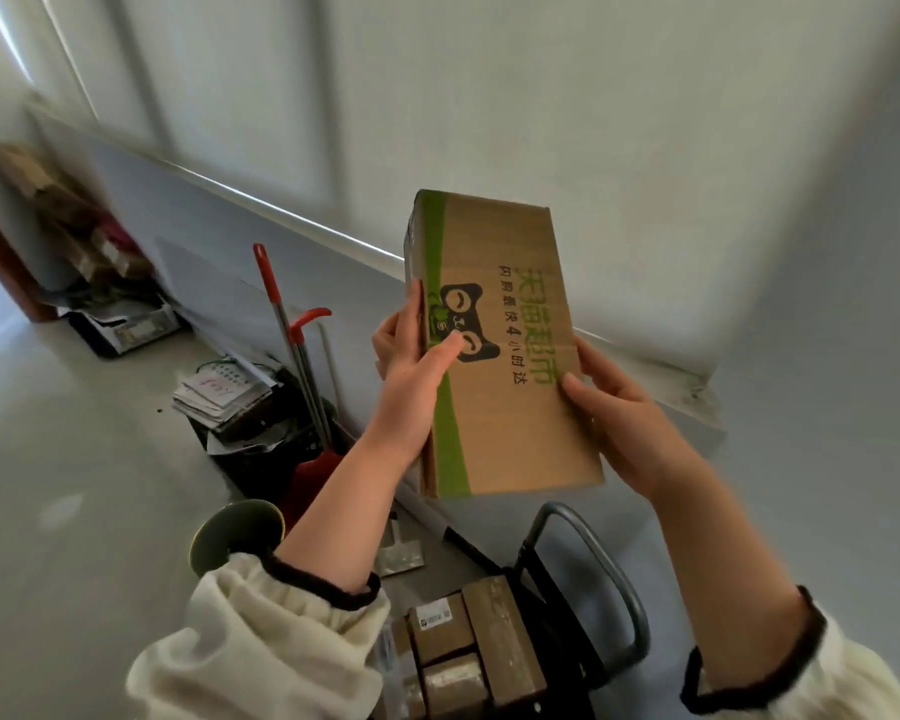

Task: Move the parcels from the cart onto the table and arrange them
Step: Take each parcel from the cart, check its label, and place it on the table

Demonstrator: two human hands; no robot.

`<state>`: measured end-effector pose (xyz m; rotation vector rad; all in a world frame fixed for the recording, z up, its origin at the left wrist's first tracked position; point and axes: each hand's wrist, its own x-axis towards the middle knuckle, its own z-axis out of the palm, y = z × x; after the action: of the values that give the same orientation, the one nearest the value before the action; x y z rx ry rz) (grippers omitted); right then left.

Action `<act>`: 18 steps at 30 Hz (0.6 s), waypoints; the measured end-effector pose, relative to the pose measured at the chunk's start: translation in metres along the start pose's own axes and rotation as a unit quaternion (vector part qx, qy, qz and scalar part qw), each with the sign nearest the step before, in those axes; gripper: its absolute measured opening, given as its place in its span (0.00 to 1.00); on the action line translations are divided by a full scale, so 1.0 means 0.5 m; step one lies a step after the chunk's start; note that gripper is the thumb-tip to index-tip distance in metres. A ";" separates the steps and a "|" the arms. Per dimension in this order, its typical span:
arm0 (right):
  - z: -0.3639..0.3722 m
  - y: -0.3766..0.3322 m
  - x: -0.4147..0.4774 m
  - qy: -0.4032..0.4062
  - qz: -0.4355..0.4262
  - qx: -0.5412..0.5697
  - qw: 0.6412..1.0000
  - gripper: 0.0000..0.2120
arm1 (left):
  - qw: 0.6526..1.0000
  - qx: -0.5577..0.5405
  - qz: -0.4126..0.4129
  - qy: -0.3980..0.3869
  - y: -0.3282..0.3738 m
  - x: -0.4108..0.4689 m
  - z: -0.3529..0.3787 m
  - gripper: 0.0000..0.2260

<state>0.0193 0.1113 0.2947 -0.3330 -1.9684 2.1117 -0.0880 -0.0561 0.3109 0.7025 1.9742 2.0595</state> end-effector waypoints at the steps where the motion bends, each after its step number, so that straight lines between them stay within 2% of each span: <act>1: -0.001 -0.009 0.003 0.001 0.000 0.008 1.000 0.23 | 1.000 0.007 0.001 0.003 0.010 0.004 -0.002 0.33; 4: -0.002 -0.030 0.017 -0.013 -0.019 0.060 0.998 0.22 | 0.997 0.072 0.018 0.008 0.062 0.017 0.006 0.31; 6: 0.000 -0.029 0.029 -0.017 -0.011 0.133 0.991 0.21 | 0.984 0.175 0.041 -0.013 0.116 0.021 0.019 0.29; 8: 0.011 -0.016 0.038 -0.061 0.019 0.247 0.967 0.28 | 0.951 0.301 0.070 -0.027 0.163 0.017 0.044 0.27; 10: 0.036 0.000 0.039 -0.098 0.028 0.343 0.934 0.33 | 0.898 0.427 0.104 -0.018 0.193 -0.004 0.079 0.28; 12: 0.068 0.010 0.030 -0.145 -0.009 0.387 0.911 0.22 | 0.861 0.494 0.120 -0.012 0.197 -0.019 0.105 0.28; 13: 0.064 -0.003 0.024 -0.121 -0.072 0.352 0.925 0.19 | 0.855 0.505 0.119 -0.013 0.194 -0.022 0.112 0.29; 15: 0.049 0.025 0.026 -0.088 -0.118 0.397 0.906 0.24 | 0.857 0.503 0.112 -0.015 0.187 -0.023 0.111 0.28; 18: 0.023 0.033 0.033 -0.065 -0.060 0.323 0.942 0.21 | 0.889 0.446 0.093 -0.027 0.186 -0.014 0.086 0.28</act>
<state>-0.0006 0.1045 0.2792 0.0524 -1.1943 2.5831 -0.0455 -0.0292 0.4004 1.1070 2.8844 1.0636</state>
